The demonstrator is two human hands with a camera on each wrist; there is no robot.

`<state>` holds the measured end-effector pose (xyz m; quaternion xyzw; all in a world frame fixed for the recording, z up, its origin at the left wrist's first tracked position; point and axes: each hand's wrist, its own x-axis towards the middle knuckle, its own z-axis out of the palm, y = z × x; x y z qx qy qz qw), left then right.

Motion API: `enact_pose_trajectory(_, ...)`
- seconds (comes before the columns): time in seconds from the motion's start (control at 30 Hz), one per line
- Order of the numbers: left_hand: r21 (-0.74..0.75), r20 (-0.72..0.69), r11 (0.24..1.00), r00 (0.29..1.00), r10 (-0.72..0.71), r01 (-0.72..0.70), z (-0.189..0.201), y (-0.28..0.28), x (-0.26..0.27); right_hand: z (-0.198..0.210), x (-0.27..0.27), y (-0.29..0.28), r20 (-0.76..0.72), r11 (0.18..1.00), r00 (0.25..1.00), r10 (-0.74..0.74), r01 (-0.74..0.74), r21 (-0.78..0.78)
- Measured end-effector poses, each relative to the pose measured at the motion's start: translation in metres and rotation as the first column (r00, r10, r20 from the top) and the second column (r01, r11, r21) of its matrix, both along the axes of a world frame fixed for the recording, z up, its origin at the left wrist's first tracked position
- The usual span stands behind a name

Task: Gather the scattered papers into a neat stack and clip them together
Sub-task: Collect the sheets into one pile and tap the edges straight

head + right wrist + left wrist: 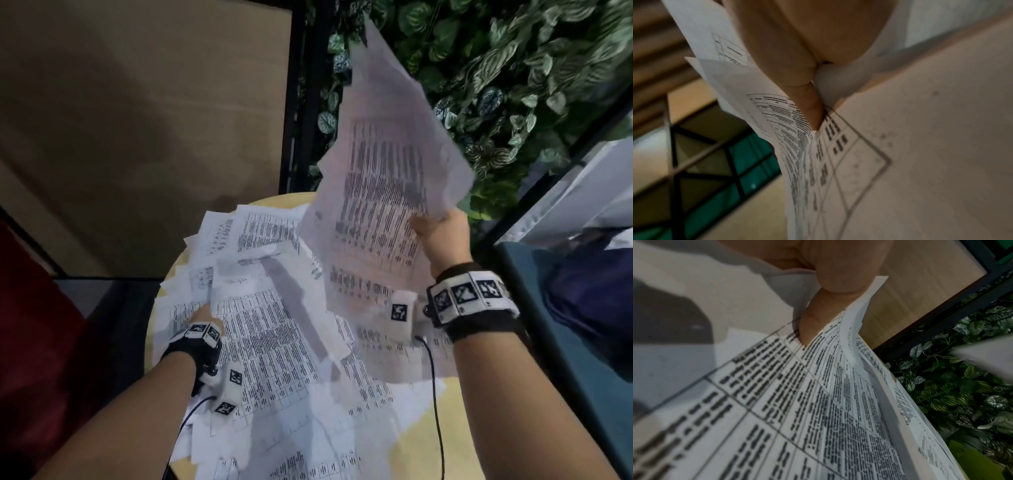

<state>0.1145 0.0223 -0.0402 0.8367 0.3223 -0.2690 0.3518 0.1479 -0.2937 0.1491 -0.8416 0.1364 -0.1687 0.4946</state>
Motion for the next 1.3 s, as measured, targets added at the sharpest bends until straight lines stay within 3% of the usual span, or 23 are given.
enact_pose_trajectory(0.1, 0.007, 0.008, 0.999, 0.999, -0.045, 0.045, 0.000, -0.005, -0.003, 0.045, -0.011, 0.006, 0.110, 0.966, 0.993, 0.042, -0.069, 0.248)
enact_pose_trajectory(0.2, -0.030, 0.036, 0.998, 0.998, -0.053, 0.054, 0.007, -0.011, -0.010, 0.046, -0.008, 0.016, 0.018, 0.927, 0.996, 0.088, -0.088, 0.365)
enact_pose_trajectory(0.33, -0.108, 0.061, 0.994, 0.998, 0.035, -0.028, 0.005, -0.005, -0.016, -0.023, -0.001, 0.028, -0.260, 0.879, 0.948, 0.186, -0.042, 0.475)
enact_pose_trajectory(0.43, -0.226, 0.042, 0.954, 0.976, 0.212, -0.197, -0.001, 0.003, -0.026, -0.095, -0.016, 0.043, -0.408, 0.817, 0.900, 0.155, 0.116, 0.565)
enact_pose_trajectory(0.5, -0.338, 0.038, 0.917, 0.970, 0.239, -0.213, -0.006, 0.007, -0.027, -0.140, -0.027, 0.050, -0.506, 0.773, 0.853, 0.129, 0.233, 0.590)
enact_pose_trajectory(0.57, -0.461, -0.001, 0.819, 0.924, 0.383, -0.340, -0.033, 0.018, -0.017, -0.176, -0.034, 0.051, -0.646, 0.863, 0.754, 0.120, 0.243, 0.444)
enact_pose_trajectory(0.63, -0.600, -0.064, 0.676, 0.868, 0.493, -0.428, -0.032, 0.018, -0.014, -0.200, -0.038, 0.049, -0.738, 0.936, 0.658, 0.149, 0.146, 0.319)
enact_pose_trajectory(0.67, -0.638, -0.055, 0.645, 0.861, 0.506, -0.421, -0.025, 0.015, -0.013, -0.210, -0.039, 0.046, -0.769, 0.958, 0.621, 0.153, 0.099, 0.270)
enact_pose_trajectory(0.73, -0.631, -0.017, 0.682, 0.886, 0.464, -0.370, -0.015, 0.011, -0.014, -0.216, -0.041, 0.040, -0.791, 0.969, 0.587, 0.174, 0.042, 0.244)
enact_pose_trajectory(0.83, -0.451, 0.015, 0.830, 0.928, 0.373, -0.327, -0.021, 0.011, -0.014, -0.212, -0.039, 0.033, -0.779, 0.957, 0.596, 0.196, 0.056, 0.285)
enact_pose_trajectory(0.9, -0.354, -0.043, 0.899, 0.965, 0.260, -0.258, -0.022, 0.014, -0.016, -0.211, -0.040, 0.034, -0.764, 0.945, 0.619, 0.180, 0.108, 0.310)
enact_pose_trajectory(1.0, -0.279, -0.051, 0.959, 0.998, 0.032, -0.045, -0.026, 0.018, -0.015, -0.215, -0.042, 0.040, -0.744, 0.936, 0.663, 0.085, 0.204, 0.288)
enact_pose_trajectory(1.1, -0.264, -0.060, 0.959, 0.991, -0.121, 0.101, -0.032, 0.021, -0.018, -0.224, -0.042, 0.043, -0.720, 0.901, 0.693, 0.045, 0.283, 0.328)
enact_pose_trajectory(1.2, -0.432, -0.007, 0.901, 0.998, -0.058, 0.049, -0.025, 0.023, -0.020, -0.227, -0.040, 0.046, -0.722, 0.921, 0.688, 0.070, 0.234, 0.311)
enact_pose_trajectory(1.3, -0.395, -0.063, 0.909, 0.991, 0.117, -0.133, -0.021, 0.016, -0.016, -0.226, -0.037, 0.045, -0.711, 0.937, 0.692, 0.127, 0.150, 0.314)
